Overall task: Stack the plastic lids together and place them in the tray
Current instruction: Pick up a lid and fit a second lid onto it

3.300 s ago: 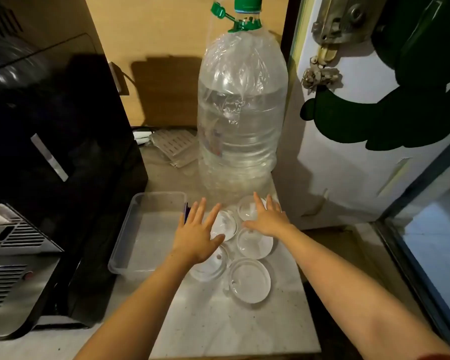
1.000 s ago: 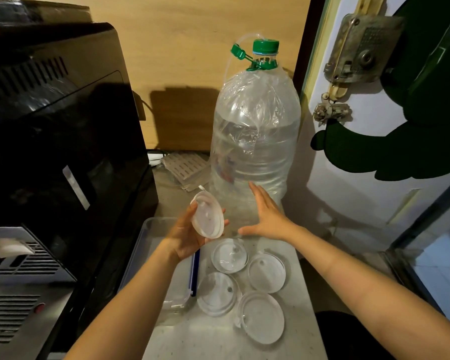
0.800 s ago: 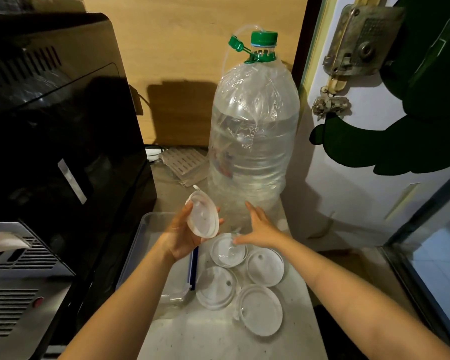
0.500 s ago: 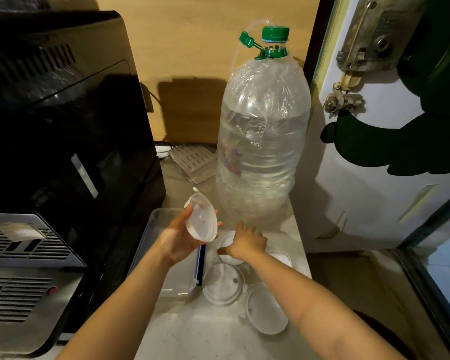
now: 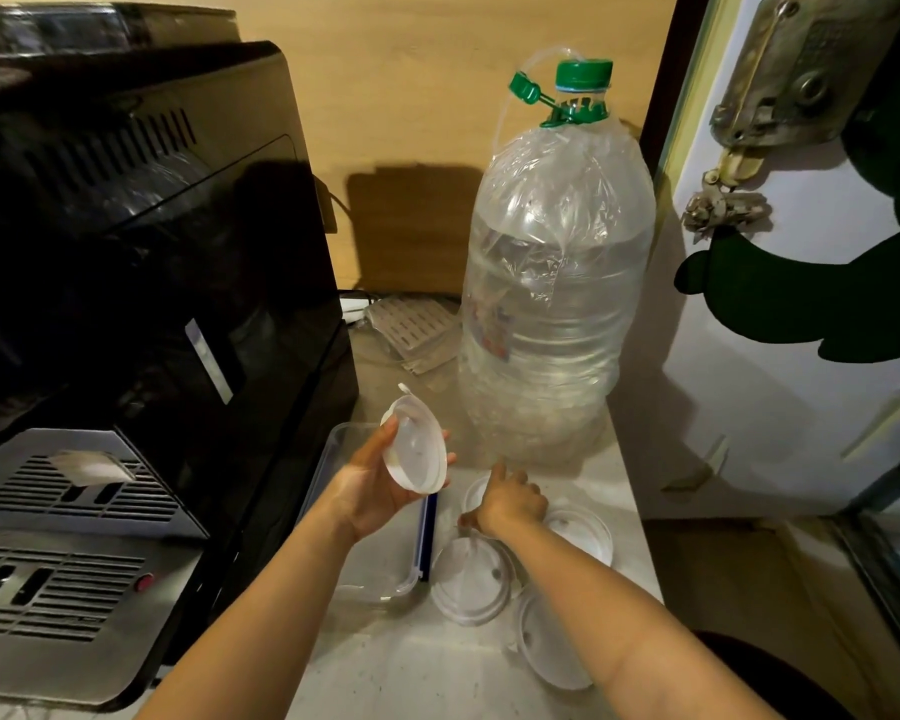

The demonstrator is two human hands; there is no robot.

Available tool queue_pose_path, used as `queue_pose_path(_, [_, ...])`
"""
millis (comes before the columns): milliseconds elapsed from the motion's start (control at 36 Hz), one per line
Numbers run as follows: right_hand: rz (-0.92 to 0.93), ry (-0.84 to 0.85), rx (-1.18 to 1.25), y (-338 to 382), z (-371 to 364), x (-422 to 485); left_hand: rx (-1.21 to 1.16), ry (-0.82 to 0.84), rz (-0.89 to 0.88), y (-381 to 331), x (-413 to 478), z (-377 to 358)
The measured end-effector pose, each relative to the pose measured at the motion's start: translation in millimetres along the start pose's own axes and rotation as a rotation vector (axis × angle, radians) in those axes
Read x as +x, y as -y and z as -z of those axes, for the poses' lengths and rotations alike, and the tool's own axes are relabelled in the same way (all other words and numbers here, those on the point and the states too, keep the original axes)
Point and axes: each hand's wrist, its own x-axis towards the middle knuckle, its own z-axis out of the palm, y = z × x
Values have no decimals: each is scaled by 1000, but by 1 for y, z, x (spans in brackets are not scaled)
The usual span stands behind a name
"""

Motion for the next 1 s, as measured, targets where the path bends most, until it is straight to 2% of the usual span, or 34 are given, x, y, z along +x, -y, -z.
queue_pose_path(139, [52,-42,40,-1,13,3,-7,11,-32,-3,5,5])
queue_pose_path(306, [149,-121,199,-6,47,1,-20,33,-39,0,13,7])
queue_pose_path(417, [307,-135,420,-6,77,-8,-7,59,-29,1,16,1])
queue_pose_path(556, [519,-191,560,-7,112,-31,13,93,6,0,23,-4])
queue_pose_path(667, [708,-207,560,-9,132,-55,-22,117,27,-2,30,-8])
queue_pose_path(778, [845,-190,435,-9,138,-73,-75,178,91,-3,32,-15])
queue_pose_path(1000, [904,-154,277,-12,139,-79,-148,294,153,-8,33,-28])
